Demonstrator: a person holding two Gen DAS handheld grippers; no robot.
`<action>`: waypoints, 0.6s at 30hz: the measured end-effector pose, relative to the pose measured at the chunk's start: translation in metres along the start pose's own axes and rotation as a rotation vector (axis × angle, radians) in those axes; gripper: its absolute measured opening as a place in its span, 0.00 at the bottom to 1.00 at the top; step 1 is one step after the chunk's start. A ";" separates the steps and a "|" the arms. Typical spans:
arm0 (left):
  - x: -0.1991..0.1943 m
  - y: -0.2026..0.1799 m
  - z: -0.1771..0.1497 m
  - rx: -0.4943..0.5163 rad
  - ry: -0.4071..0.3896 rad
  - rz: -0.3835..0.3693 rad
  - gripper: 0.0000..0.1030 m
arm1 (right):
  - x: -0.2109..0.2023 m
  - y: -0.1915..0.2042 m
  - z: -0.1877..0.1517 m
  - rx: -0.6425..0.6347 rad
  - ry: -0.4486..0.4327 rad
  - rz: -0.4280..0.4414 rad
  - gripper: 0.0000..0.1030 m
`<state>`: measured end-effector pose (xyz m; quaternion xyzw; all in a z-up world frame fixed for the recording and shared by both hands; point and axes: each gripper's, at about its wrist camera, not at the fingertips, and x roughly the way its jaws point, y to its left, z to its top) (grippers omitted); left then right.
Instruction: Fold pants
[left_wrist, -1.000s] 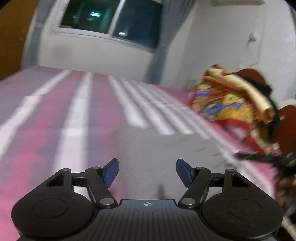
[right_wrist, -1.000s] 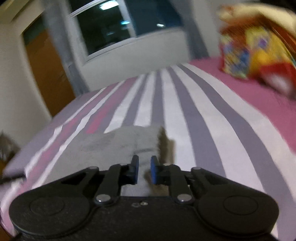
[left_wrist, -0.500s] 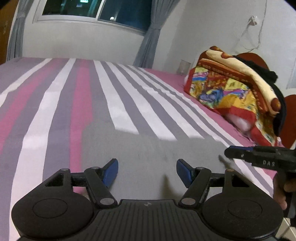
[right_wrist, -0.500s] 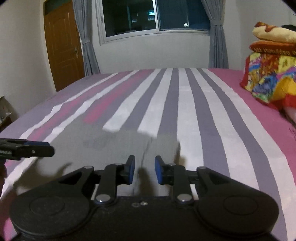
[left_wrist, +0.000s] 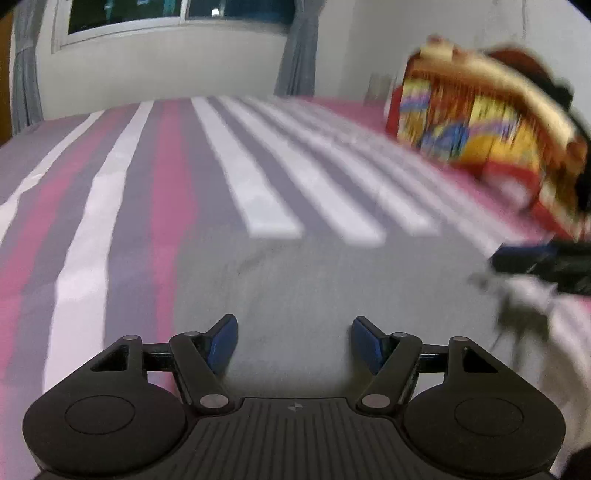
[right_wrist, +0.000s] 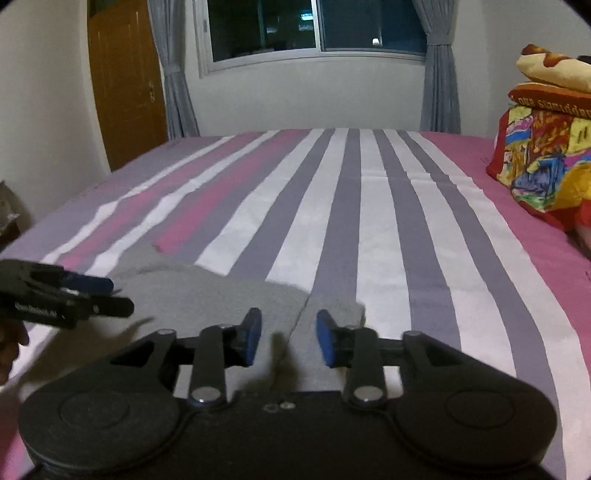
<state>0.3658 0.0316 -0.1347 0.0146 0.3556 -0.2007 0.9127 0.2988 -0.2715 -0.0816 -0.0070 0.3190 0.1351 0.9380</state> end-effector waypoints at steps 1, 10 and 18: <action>0.002 -0.004 -0.004 0.030 0.004 0.020 0.67 | 0.007 0.003 -0.008 -0.027 0.046 -0.018 0.40; -0.067 -0.023 -0.008 0.047 -0.065 0.095 0.67 | -0.028 0.029 -0.014 -0.112 0.016 -0.085 0.47; -0.066 0.025 -0.048 -0.167 0.038 0.083 0.86 | -0.010 0.016 -0.034 -0.009 0.160 -0.072 0.62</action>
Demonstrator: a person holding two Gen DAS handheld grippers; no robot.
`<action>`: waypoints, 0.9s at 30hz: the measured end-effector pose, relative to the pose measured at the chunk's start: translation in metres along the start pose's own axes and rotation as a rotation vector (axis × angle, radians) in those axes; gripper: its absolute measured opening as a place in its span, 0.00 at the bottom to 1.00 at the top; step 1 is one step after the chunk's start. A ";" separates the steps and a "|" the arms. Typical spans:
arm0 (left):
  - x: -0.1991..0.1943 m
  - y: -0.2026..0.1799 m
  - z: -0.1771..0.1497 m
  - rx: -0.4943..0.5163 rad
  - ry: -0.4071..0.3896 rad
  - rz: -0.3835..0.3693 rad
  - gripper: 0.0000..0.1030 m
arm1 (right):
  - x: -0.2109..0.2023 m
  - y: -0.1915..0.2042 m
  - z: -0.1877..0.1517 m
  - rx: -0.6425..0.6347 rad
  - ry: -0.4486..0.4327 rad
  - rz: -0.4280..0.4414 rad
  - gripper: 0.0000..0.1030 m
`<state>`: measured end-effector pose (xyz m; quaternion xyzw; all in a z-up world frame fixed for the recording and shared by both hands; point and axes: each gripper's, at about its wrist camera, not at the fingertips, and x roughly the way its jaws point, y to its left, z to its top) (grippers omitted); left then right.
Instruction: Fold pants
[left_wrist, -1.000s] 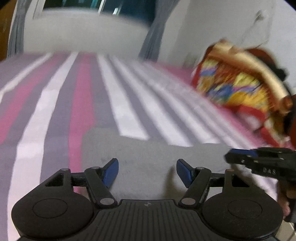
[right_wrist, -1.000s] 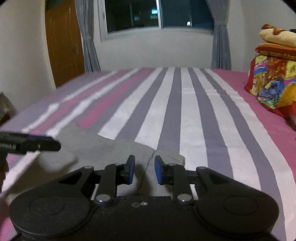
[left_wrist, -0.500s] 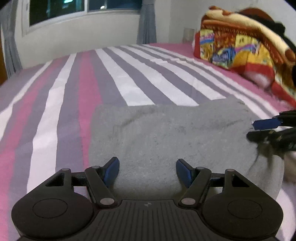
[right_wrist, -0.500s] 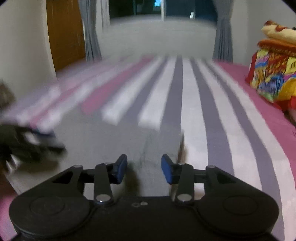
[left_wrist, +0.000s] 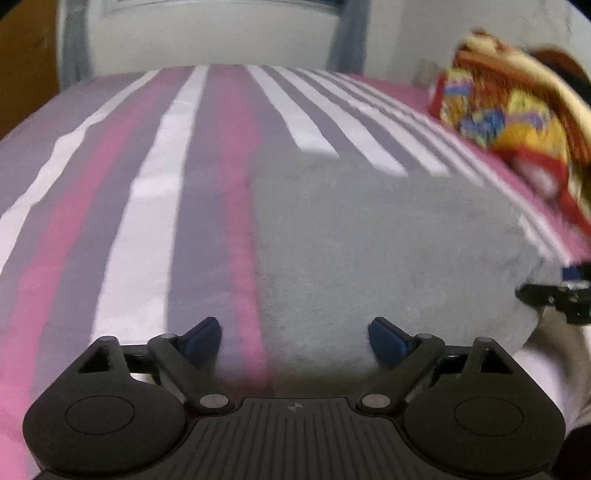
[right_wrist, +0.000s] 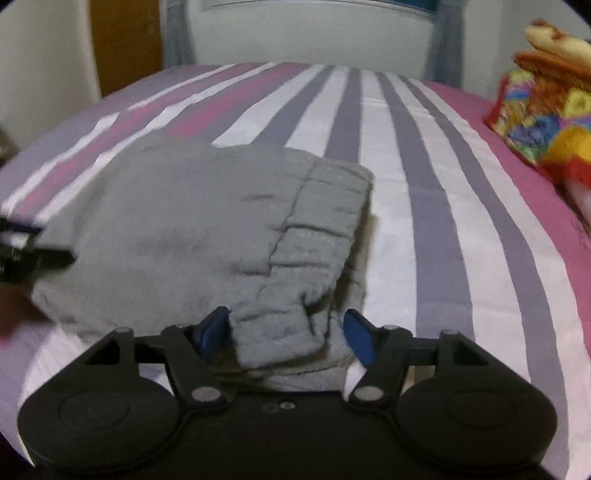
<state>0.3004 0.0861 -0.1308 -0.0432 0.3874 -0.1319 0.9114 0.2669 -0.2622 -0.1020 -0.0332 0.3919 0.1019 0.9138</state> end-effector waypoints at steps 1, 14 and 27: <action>-0.009 0.005 0.001 -0.005 -0.031 -0.006 0.86 | -0.012 -0.003 0.002 0.021 -0.035 0.024 0.59; 0.037 0.083 -0.016 -0.329 0.032 -0.498 0.84 | 0.010 -0.138 -0.035 0.650 -0.038 0.449 0.76; 0.135 0.096 -0.008 -0.390 0.154 -0.811 0.42 | 0.093 -0.148 -0.016 0.605 0.088 0.764 0.76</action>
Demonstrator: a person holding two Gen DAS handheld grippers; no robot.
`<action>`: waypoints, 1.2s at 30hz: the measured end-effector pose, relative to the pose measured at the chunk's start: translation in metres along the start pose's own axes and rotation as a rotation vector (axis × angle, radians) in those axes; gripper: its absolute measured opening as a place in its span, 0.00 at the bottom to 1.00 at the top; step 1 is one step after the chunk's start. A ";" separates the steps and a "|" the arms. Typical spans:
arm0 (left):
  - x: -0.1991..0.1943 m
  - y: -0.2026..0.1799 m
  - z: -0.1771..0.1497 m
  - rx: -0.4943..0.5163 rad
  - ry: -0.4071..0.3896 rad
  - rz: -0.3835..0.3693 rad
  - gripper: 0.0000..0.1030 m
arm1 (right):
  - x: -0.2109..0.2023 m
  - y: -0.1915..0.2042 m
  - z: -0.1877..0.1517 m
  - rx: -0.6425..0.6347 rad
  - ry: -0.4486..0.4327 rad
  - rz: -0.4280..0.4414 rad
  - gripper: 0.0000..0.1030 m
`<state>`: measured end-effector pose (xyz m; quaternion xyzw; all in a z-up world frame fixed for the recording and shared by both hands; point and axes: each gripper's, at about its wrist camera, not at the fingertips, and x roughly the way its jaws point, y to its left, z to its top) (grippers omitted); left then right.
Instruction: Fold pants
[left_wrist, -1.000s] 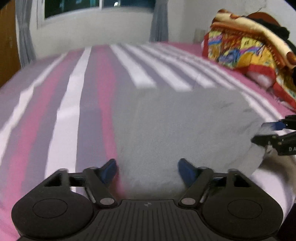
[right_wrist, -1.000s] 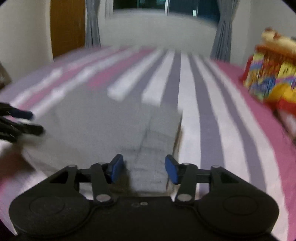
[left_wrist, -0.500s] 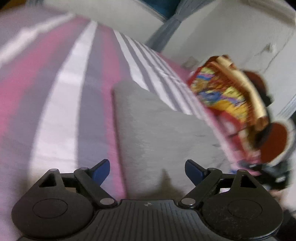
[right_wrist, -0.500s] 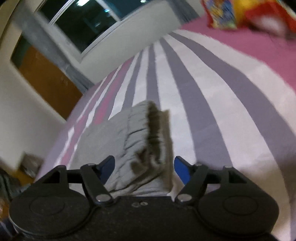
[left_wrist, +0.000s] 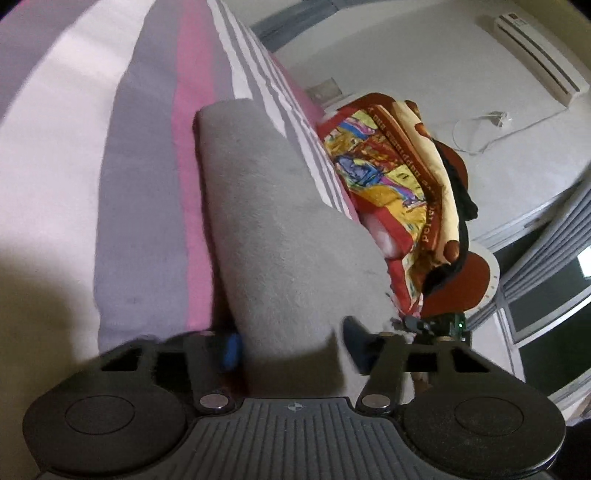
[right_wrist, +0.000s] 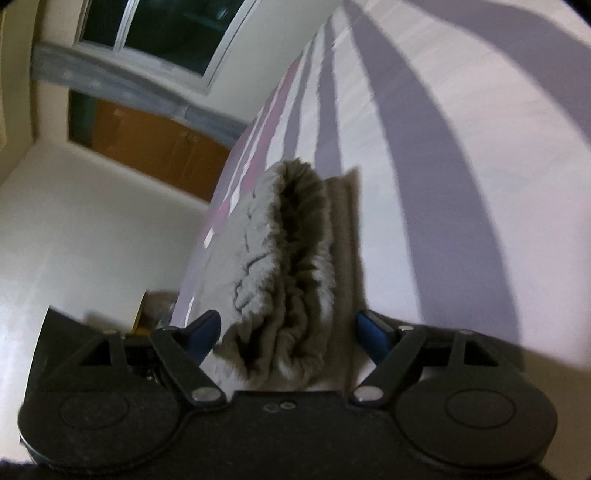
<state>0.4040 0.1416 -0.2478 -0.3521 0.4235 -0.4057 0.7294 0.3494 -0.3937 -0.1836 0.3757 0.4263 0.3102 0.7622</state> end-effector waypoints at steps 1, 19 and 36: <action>0.005 0.004 0.002 -0.010 0.002 -0.014 0.36 | 0.006 0.000 0.005 -0.012 0.017 0.009 0.72; -0.019 -0.032 0.116 0.116 -0.211 -0.115 0.27 | 0.057 0.069 0.128 -0.230 0.021 0.138 0.47; 0.016 0.045 0.177 0.064 -0.187 0.004 0.27 | 0.115 0.057 0.173 -0.179 0.077 0.050 0.47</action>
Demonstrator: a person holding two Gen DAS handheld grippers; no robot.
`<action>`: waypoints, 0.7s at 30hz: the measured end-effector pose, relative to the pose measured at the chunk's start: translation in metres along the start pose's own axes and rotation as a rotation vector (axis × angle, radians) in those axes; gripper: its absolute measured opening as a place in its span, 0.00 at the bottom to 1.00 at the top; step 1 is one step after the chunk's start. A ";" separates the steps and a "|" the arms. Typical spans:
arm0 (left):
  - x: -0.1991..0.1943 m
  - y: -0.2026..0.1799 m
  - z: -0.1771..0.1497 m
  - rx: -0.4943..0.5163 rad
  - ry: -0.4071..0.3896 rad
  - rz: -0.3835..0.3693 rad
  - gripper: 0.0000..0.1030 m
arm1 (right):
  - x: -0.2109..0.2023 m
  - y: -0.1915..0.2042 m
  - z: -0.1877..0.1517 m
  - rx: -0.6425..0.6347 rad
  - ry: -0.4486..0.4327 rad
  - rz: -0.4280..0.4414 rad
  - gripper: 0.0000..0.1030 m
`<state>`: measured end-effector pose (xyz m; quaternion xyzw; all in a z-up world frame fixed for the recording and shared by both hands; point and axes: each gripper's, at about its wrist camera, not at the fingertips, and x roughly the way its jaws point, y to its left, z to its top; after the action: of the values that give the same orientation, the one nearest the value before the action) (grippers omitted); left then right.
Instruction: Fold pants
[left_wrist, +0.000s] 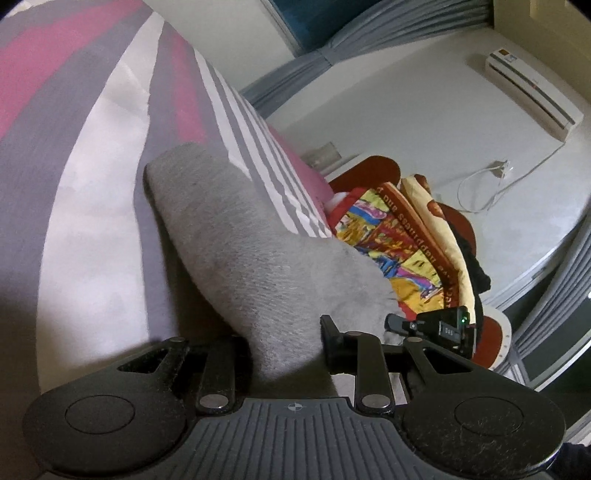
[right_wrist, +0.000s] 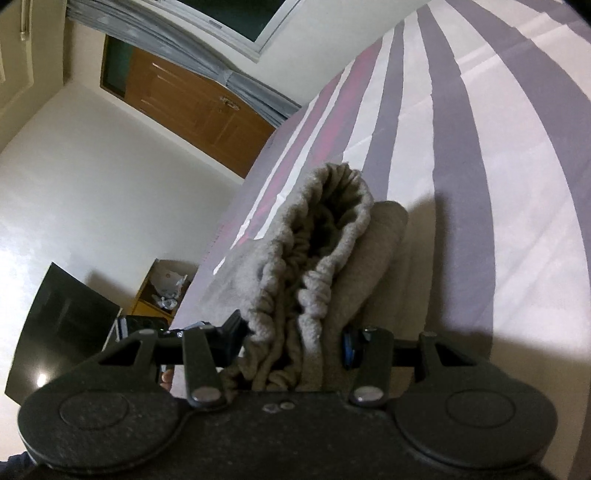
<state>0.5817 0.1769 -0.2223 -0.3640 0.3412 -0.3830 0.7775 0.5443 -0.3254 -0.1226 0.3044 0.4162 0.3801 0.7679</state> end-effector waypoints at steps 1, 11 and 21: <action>-0.001 0.004 -0.003 -0.004 0.001 -0.001 0.27 | 0.001 -0.002 0.000 0.002 0.002 -0.001 0.47; 0.013 0.018 -0.018 -0.030 0.016 0.041 0.30 | 0.010 -0.023 -0.013 0.055 0.038 -0.061 0.49; 0.012 0.020 -0.022 -0.043 0.006 0.041 0.30 | 0.027 0.003 -0.016 -0.036 0.056 -0.168 0.55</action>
<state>0.5769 0.1690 -0.2529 -0.3722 0.3590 -0.3607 0.7762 0.5388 -0.2988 -0.1383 0.2439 0.4545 0.3302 0.7905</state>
